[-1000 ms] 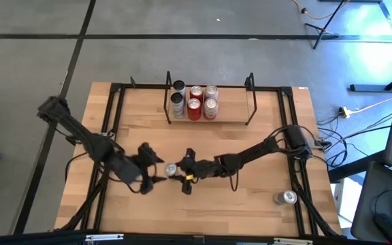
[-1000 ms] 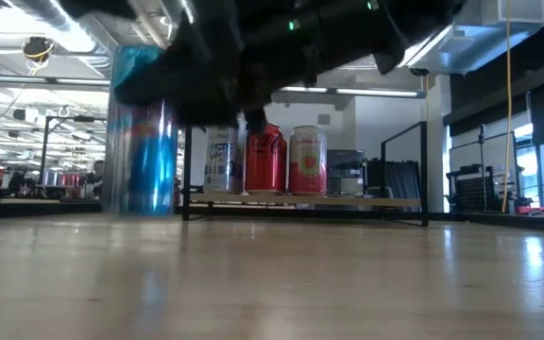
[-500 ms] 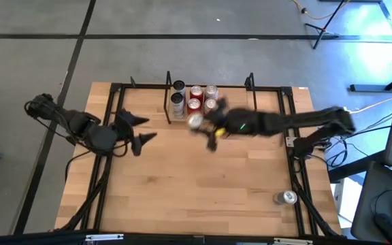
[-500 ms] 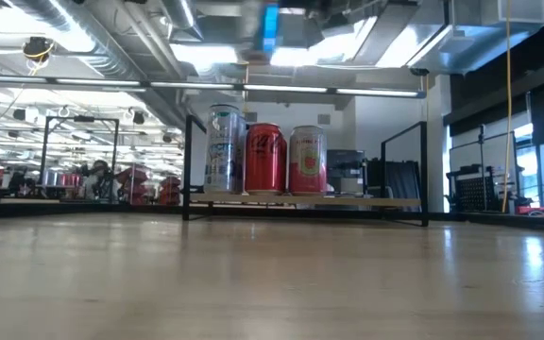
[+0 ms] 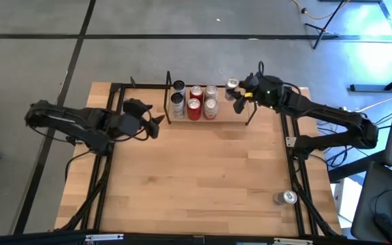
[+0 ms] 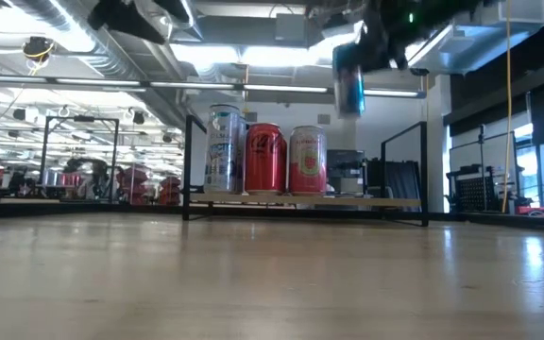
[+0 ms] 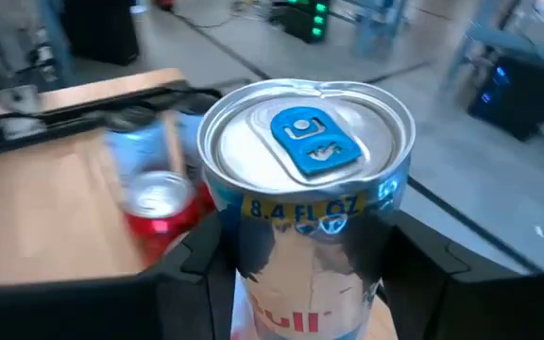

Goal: Place canned beverage on shelf
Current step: Put the left blue soda can on the shelf

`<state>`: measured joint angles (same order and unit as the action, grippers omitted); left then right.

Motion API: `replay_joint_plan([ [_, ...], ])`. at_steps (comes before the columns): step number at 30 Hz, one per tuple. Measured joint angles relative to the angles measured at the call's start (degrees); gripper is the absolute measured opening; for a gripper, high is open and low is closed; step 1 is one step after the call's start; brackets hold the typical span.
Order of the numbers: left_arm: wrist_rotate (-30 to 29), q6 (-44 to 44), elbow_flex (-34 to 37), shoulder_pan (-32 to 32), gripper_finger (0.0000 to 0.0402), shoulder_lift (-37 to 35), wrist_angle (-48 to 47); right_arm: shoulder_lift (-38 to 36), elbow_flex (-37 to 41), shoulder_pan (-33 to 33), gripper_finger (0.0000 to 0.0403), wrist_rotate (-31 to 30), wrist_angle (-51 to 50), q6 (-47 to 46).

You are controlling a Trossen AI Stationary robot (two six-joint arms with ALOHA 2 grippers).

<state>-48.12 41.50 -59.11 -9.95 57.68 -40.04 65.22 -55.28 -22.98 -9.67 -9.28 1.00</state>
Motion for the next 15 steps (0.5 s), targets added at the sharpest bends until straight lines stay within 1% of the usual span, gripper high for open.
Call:
replay_joint_plan([
  [2, 0.8, 0.0, 0.0, 1.9, 0.0322, 1.1, 0.0, 0.1, 3.3, -2.9, 0.0174, 1.4, 3.4, -1.0],
  [5, 3.7, 0.0, 0.0, 4.7, 0.0322, 2.5, 0.0, 1.5, 7.1, -6.7, 0.0174, 3.8, 9.8, -1.6],
  [8, 5.9, -0.1, 0.0, 6.6, 0.0322, 3.8, 0.1, 3.4, 9.6, -9.1, 0.0174, 4.6, 14.4, -3.1],
  [11, 6.1, -0.1, 0.0, 8.1, 0.0322, 5.0, 0.2, 5.9, 10.9, -10.7, 0.0174, 6.3, 17.3, -3.7],
  [15, 6.1, -2.0, 0.0, 9.3, 0.0322, 6.4, 0.4, 10.1, 11.5, -11.2, 0.0174, 6.8, 20.0, -4.2],
])
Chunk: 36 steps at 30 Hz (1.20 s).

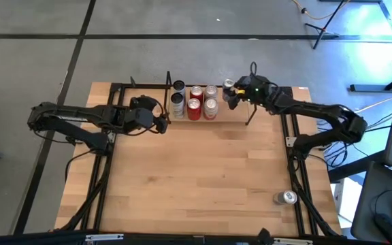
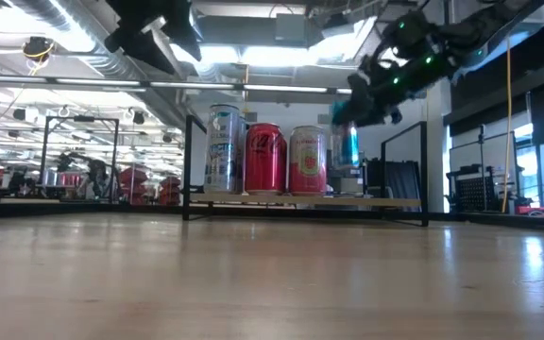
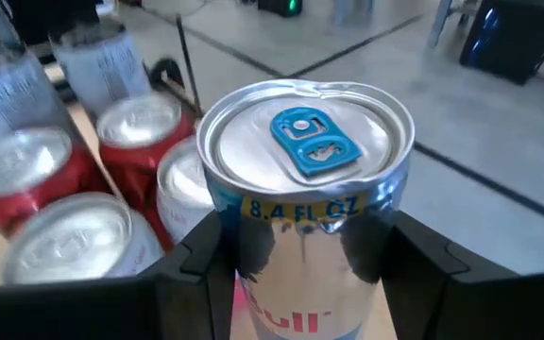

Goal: Place canned beverage on shelf
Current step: Put the left blue soda can on the shelf

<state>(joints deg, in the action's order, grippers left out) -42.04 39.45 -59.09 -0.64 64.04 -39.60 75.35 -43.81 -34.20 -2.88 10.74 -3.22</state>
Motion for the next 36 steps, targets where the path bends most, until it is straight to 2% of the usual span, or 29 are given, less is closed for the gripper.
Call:
replay_joint_plan([
  [8, 0.0, -1.2, 0.0, 0.0, 0.0322, 0.4, 0.4, 6.9, 0.1, 0.0, 0.0174, -0.1, 2.8, -1.7],
  [19, 0.0, -1.2, 0.0, 0.0, 0.0322, 0.3, 0.5, 7.3, 0.1, 0.0, 0.0175, 0.4, 2.3, -2.1],
  [26, 0.0, -1.2, 0.0, 0.0, 0.0322, 0.3, 0.6, 10.2, -0.1, 0.0, 0.0175, 0.7, 2.9, -1.8],
  [32, 2.1, -1.2, 0.0, 0.0, 0.0322, 0.3, 0.7, 10.5, -0.1, 0.0, 0.0175, 0.9, 3.3, -1.4],
  [36, 2.4, -1.2, 0.0, 0.0, 0.0322, 0.3, 0.7, 10.5, -0.1, 0.0, 0.0194, 0.9, 3.2, -1.4],
])
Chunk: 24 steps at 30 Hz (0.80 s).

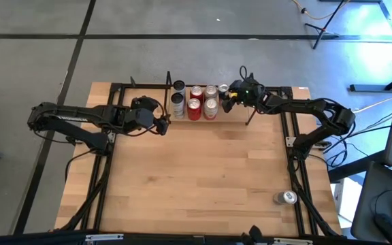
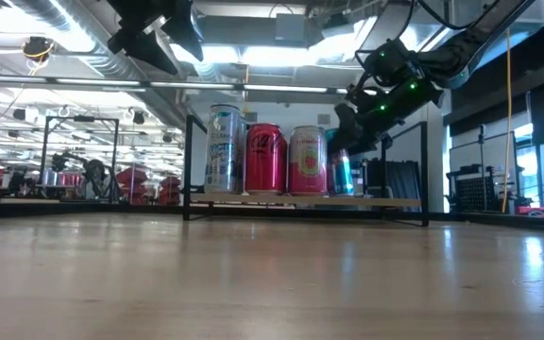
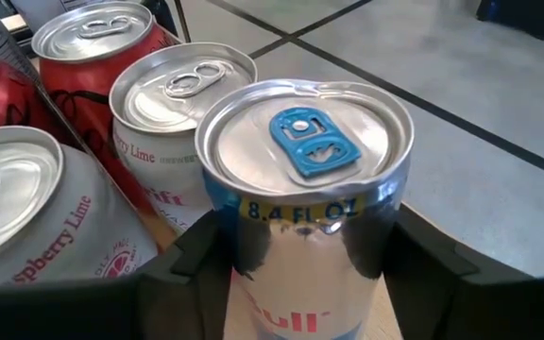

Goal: Place canned beverage on shelf
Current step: Put the left blue soda can on the shelf, then put the blue soda can on the shelf

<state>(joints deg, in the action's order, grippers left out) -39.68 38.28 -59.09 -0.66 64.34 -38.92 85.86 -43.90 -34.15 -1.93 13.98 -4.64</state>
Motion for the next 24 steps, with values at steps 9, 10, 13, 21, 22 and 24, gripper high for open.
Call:
replay_joint_plan([
  [9, 0.2, 0.0, 0.0, 0.0, 0.0322, 0.0, 0.0, 0.0, 0.0, 0.0, 0.0298, 0.1, -2.0, 0.0],
  [10, 0.2, 0.0, 0.0, 0.0, 0.0322, 0.0, 0.0, -0.3, -0.2, 0.0, 0.0304, 0.0, -2.5, 0.0],
  [13, 0.2, 0.0, 0.0, 0.0, 0.0322, 0.0, 0.0, -2.1, -1.0, 0.0, 0.0316, 0.0, -3.8, 0.0],
  [21, 0.2, 0.0, 0.0, 0.0, 0.0322, 0.0, 0.0, -7.8, -3.1, 0.0, 0.0320, 0.1, -8.9, 0.4],
  [22, 0.2, 0.0, 0.0, 0.0, 0.0322, 0.0, 0.0, -8.4, -3.3, 0.0, 0.0321, 0.1, -9.7, 0.4],
  [24, 0.2, 0.0, 0.0, 0.0, 0.0322, 0.0, 0.0, -9.8, -3.9, 0.0, 0.0321, 0.1, -11.3, 0.5],
])
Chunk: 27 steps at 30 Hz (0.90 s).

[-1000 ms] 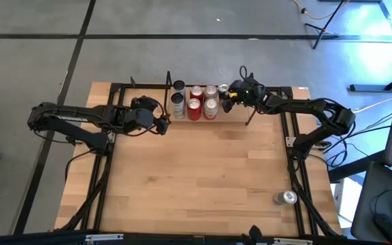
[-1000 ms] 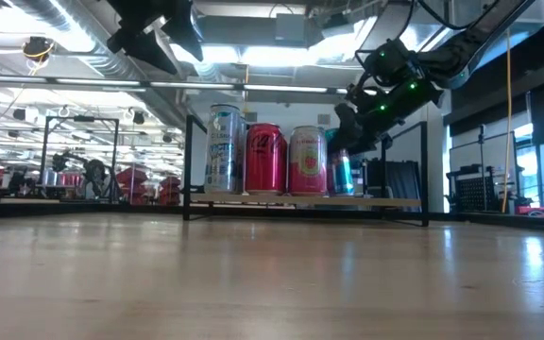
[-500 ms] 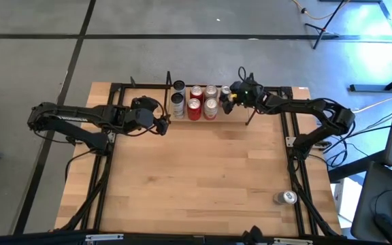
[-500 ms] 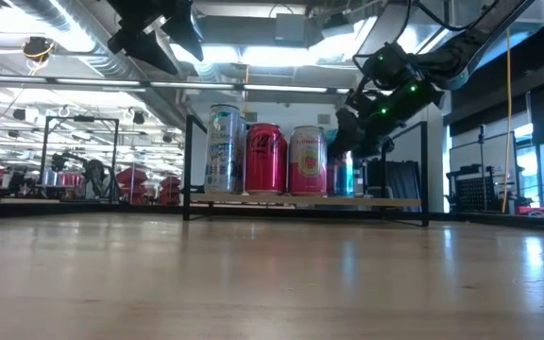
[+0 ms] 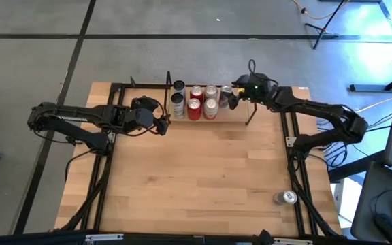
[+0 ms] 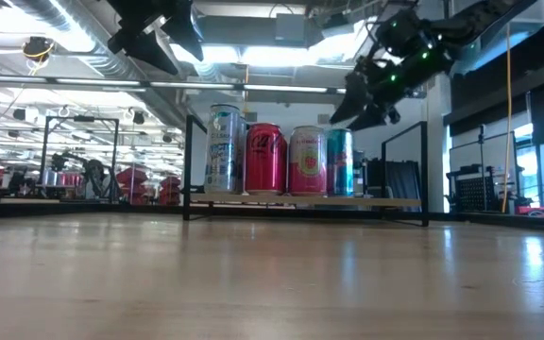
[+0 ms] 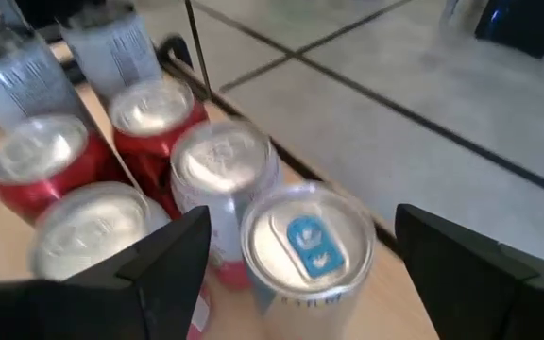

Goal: Place canned beverage on shelf
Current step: Put the blue soda can on the shelf

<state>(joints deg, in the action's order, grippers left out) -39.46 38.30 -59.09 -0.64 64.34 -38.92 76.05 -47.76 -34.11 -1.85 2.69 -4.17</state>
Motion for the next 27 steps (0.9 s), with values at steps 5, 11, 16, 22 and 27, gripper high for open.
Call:
replay_joint_plan([
  [5, 0.0, 0.0, 0.0, 0.0, 0.0322, 0.0, 0.0, -4.0, -2.1, 0.0, 0.0321, 1.0, -3.9, 0.5],
  [11, 0.2, 3.0, 0.0, 0.0, 0.0322, 0.0, 1.9, -8.0, -7.6, 0.2, 0.0321, 7.6, -13.7, 1.4],
  [16, 2.0, 3.2, 0.0, -0.8, 0.0322, 0.1, 2.7, -10.4, -16.1, 5.4, 0.0321, 10.0, -32.1, 3.2],
  [22, 6.6, -2.2, 0.0, -2.7, 0.0322, 0.2, 2.5, -10.4, -25.3, 16.2, 0.0321, 8.5, -52.4, 0.9],
  [27, 11.7, -6.1, 0.0, -5.5, 0.0322, 0.2, 2.4, -10.3, -26.8, 25.2, 0.0321, 8.5, -60.9, -10.1],
])
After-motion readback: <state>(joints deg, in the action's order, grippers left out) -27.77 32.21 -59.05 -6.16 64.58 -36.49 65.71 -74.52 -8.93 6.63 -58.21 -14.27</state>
